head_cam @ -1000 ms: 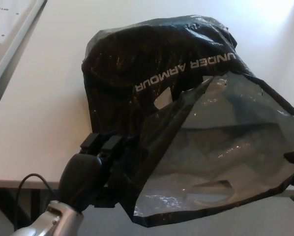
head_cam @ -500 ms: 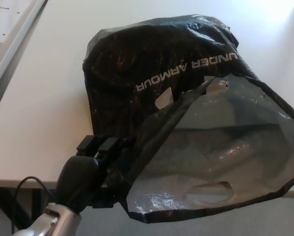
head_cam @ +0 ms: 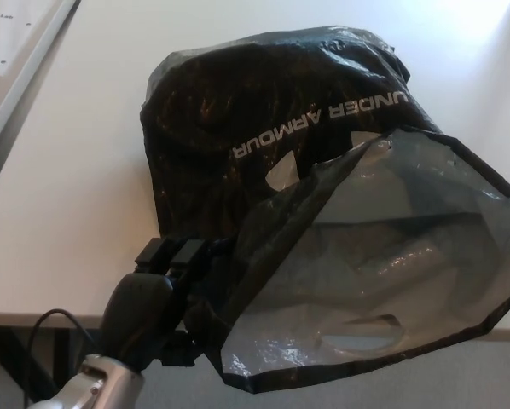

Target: A plastic bag is kept infront of the robot in the middle of the desk and the robot uses both its hands to grab it from the top and lifts it up and then releases it.

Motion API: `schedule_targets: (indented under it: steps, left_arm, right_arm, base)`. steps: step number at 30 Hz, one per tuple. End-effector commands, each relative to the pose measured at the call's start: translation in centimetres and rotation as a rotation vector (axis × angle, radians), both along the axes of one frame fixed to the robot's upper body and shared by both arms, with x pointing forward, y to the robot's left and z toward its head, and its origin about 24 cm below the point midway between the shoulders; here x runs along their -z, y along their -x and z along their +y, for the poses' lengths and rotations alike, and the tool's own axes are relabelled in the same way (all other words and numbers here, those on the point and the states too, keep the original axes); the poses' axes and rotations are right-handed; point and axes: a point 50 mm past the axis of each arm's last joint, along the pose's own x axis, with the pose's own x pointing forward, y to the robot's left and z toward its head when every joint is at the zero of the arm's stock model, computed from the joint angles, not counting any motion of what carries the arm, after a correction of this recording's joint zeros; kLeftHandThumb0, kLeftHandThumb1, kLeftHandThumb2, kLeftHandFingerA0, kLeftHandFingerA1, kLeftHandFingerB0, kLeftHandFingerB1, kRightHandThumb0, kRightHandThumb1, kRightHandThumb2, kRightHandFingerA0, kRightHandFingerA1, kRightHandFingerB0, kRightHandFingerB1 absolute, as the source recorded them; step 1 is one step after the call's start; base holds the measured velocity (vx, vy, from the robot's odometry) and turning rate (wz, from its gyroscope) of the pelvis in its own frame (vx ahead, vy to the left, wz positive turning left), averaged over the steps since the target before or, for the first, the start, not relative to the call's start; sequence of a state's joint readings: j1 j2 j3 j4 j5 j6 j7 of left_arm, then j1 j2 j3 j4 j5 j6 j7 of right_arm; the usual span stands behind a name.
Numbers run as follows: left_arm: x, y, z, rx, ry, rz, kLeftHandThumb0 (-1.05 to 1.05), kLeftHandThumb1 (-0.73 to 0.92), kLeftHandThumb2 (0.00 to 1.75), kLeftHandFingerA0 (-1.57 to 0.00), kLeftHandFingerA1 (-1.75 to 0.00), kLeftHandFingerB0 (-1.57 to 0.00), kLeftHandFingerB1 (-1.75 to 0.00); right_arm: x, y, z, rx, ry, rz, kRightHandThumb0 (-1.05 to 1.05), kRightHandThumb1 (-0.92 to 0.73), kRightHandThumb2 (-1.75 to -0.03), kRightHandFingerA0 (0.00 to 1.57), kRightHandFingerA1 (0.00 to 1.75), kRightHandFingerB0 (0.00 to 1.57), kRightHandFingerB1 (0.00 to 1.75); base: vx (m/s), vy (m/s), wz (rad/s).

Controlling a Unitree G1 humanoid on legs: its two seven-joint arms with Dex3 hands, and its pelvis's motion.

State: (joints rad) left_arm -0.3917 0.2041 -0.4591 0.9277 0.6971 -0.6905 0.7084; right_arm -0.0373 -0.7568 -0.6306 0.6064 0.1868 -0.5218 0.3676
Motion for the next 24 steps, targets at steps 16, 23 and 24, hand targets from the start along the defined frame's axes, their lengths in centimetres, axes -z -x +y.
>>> schedule_targets:
  steps: [16,23,24]
  left_arm:
    - [-0.2,-0.1,0.4,0.005,0.011,0.000,-0.93,0.65,0.78,-0.12,-0.60,-0.13,-0.53]
    - [-0.2,0.0,0.3,0.009,0.011,-0.005,-0.93,0.65,0.77,-0.12,-0.61,-0.14,-0.54]
    - [-0.2,0.0,0.2,0.010,0.012,-0.005,-0.93,0.65,0.77,-0.12,-0.61,-0.14,-0.54]
  right_arm:
    - [8.7,-6.9,5.2,0.007,0.467,0.346,-0.72,-0.47,-0.55,0.16,0.28,0.00,0.00]
    - [10.4,-7.5,6.1,-0.018,0.526,0.410,-0.79,-0.44,-0.76,0.11,0.31,0.00,0.00]
    - [10.5,-7.5,6.1,-0.016,0.533,0.412,-0.79,-0.44,-0.76,0.11,0.31,0.00,0.00]
  base:
    - [0.00,0.000,0.00]
    - [0.00,0.000,0.00]
    - [0.00,0.000,0.00]
